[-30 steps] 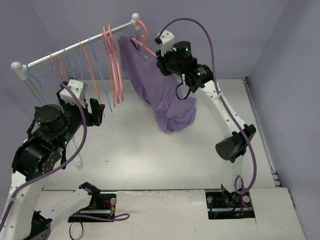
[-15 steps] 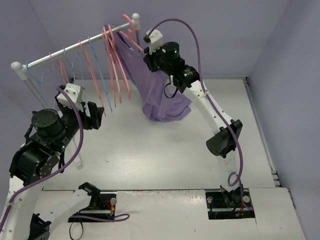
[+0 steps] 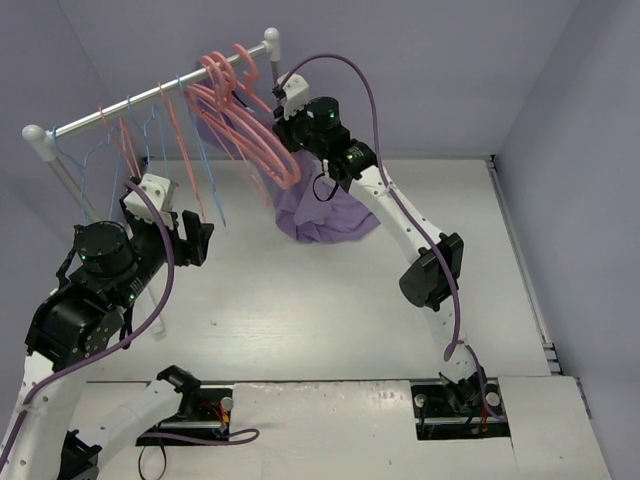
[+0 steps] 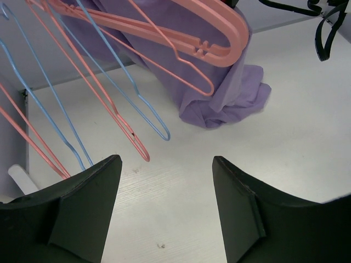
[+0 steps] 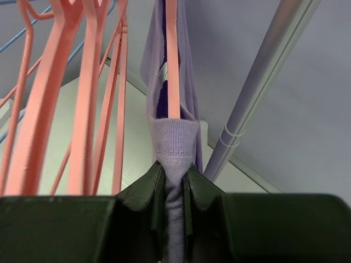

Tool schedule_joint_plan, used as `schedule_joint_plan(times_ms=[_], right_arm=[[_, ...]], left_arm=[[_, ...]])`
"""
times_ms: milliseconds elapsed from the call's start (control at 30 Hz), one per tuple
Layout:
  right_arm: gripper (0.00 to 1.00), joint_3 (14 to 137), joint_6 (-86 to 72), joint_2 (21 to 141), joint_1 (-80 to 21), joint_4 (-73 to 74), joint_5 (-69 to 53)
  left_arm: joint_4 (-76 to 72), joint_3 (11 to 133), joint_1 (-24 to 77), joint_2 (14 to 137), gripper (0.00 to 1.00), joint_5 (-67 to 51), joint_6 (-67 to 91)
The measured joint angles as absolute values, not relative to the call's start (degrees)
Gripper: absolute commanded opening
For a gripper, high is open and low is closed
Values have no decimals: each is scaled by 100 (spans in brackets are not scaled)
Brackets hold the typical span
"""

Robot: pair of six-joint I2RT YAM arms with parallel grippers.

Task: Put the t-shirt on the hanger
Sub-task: Place the hanger at the clothesline, then reset both arms

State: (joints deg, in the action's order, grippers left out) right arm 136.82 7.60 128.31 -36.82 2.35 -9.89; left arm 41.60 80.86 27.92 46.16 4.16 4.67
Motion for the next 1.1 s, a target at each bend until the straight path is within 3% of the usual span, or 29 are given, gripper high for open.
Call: schedule_joint_plan(times_ms=[33,67,167,200,233,333,433,733,1100], right_arm=[[17,13673,749,12829,-3682,218,-987],[34,13661,745,12829,-3683,199,-987],[60,13555,737,12815,-3684,-21,-948],[63,13466,743,12783,-3684,-120,-929],[73,13343,781,12721,-3684,-198,-907],[90,12931,834,12447,-3684,-266,-857],[100,12413,933,11948,-3684,-245,-804],[100,10370,1295,8948,-3685,-431,-380],[100,6711,1155,4541,-3680,-723,1507]], left_arm=[[4169,8086,2792,4600,62,416,467],[4175,8086,2792,4586,62,416,465],[4178,8086,2792,4543,63,416,464],[4178,8086,2792,4528,63,416,464],[4178,8086,2792,4514,64,418,464],[4179,8086,2792,4480,66,444,455],[4182,8086,2792,4450,66,493,445],[4221,8081,2792,4300,67,663,405],[4429,7494,2792,3544,67,1067,381]])
